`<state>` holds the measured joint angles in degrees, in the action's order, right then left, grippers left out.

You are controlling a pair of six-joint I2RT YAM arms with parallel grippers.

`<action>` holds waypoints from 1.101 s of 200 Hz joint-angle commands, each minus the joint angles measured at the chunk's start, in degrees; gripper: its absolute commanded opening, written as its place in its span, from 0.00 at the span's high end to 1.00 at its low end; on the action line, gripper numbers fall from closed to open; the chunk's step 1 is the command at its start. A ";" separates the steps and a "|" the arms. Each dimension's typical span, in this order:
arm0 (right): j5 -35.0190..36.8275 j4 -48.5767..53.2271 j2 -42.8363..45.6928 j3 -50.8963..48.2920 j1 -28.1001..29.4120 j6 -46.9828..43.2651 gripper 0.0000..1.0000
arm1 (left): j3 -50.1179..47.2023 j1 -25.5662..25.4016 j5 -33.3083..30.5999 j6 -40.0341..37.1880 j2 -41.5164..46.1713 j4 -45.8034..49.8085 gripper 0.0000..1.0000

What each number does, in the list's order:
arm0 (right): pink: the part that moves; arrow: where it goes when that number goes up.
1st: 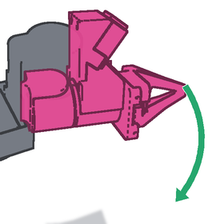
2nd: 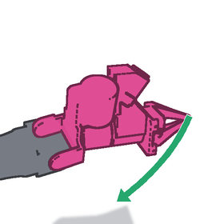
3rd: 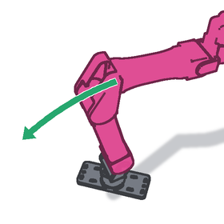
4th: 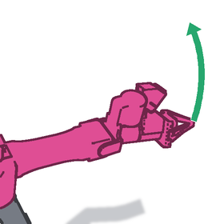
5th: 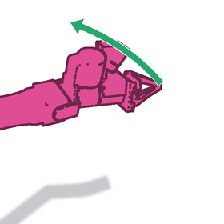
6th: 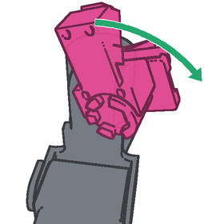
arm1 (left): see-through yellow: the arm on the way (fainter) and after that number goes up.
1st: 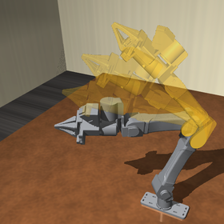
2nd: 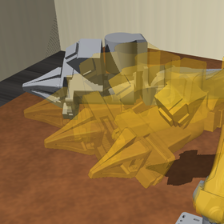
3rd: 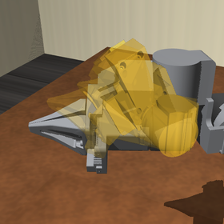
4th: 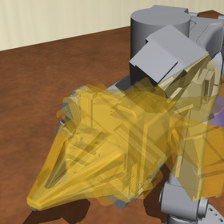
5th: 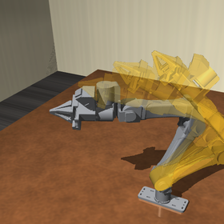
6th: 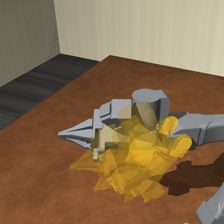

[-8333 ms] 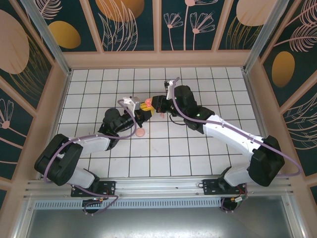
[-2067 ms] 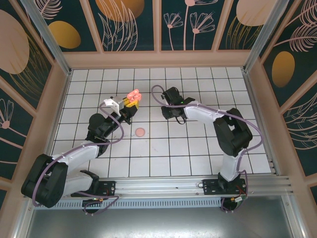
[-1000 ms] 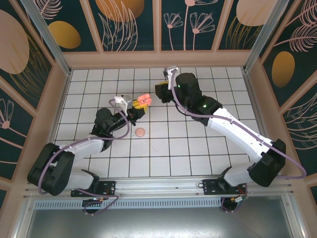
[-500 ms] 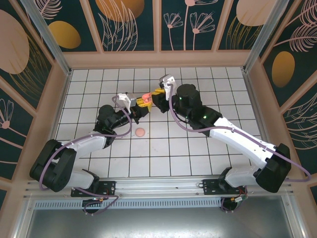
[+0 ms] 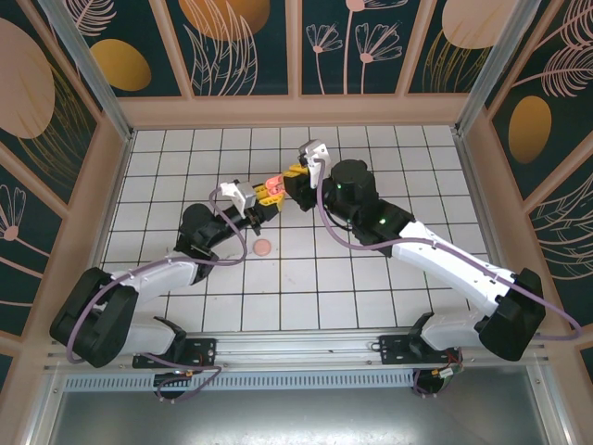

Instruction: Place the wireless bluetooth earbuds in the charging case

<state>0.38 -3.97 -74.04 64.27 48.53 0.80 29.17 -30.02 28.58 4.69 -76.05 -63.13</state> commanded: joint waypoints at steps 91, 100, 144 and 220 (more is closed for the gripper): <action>-2.90 -7.13 0.97 -0.99 -0.63 2.98 0.77 | 1.66 -0.43 -3.01 -8.28 3.10 3.01 1.00; -3.15 -7.26 0.46 -0.82 -0.72 3.15 0.77 | 1.78 -0.35 -2.92 -8.18 3.10 3.10 1.00; -4.19 -8.59 -1.34 -1.05 -1.42 3.96 0.78 | 2.65 -0.39 -2.85 -7.81 3.37 4.35 1.00; -6.00 -10.58 -3.18 -1.35 -2.73 5.48 0.78 | 3.74 -0.43 -2.34 -7.23 3.67 5.65 1.00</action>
<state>-3.77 -11.38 -76.36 63.20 46.33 5.08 31.00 -30.02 25.10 -2.59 -73.67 -57.39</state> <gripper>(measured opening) 0.224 0.202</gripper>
